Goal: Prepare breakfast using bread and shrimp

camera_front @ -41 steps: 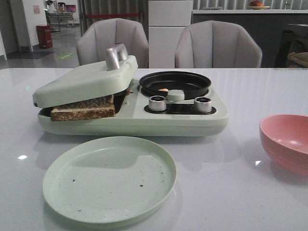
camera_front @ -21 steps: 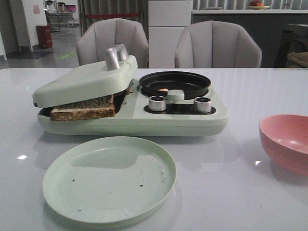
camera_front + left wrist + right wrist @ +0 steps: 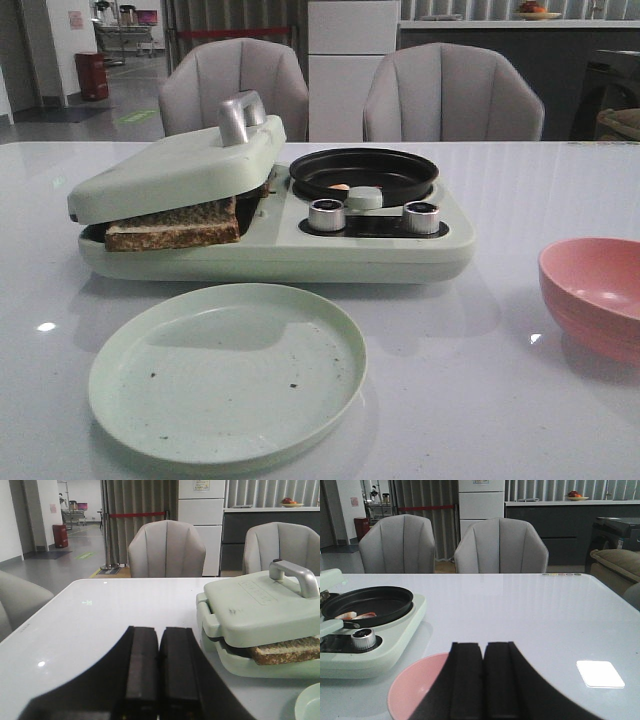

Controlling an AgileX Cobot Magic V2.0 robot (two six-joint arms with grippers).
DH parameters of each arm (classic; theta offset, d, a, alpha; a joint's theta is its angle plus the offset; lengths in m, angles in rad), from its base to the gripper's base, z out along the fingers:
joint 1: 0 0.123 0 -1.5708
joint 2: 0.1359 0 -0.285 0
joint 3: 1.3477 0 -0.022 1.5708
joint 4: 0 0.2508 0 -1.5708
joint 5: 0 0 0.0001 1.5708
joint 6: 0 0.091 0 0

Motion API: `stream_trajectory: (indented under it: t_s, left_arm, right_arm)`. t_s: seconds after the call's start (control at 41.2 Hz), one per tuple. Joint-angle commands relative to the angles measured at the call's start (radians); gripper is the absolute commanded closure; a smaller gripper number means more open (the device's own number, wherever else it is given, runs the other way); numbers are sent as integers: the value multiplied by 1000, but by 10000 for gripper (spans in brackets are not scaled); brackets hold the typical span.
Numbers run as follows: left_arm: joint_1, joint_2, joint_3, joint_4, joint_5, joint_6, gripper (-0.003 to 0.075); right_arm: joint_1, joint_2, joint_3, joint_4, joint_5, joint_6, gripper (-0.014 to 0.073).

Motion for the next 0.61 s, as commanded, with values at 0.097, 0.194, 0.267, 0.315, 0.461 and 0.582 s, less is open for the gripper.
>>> stream_trajectory:
  t_s: [0.097,0.194,0.267,0.315,0.461,0.582]
  left_arm:
    - [3,-23,6,-7,-84,-3,619]
    - [3,-23,6,-7,-84,-3,619]
    - [3,-23,6,-7,-84,-3,619]
    - [3,-23,6,-7,-84,-3,619]
    - [3,-23,6,-7,-84,-3,619]
    - [3,-23,6,-7,-84,-3,619]
  right_arm:
    - [-2,-22,-17,2,-81,-10,548]
    - [-2,-22,-17,2,-81,-10,548]
    - [-2,-22,-17,2,-80,-10,548]
    - [-2,-22,-17,2,-79,-10,548]
    - [-2,-22,-17,2,-70,-10,548]
    - [-2,-22,-17,2,-67,-10,548]
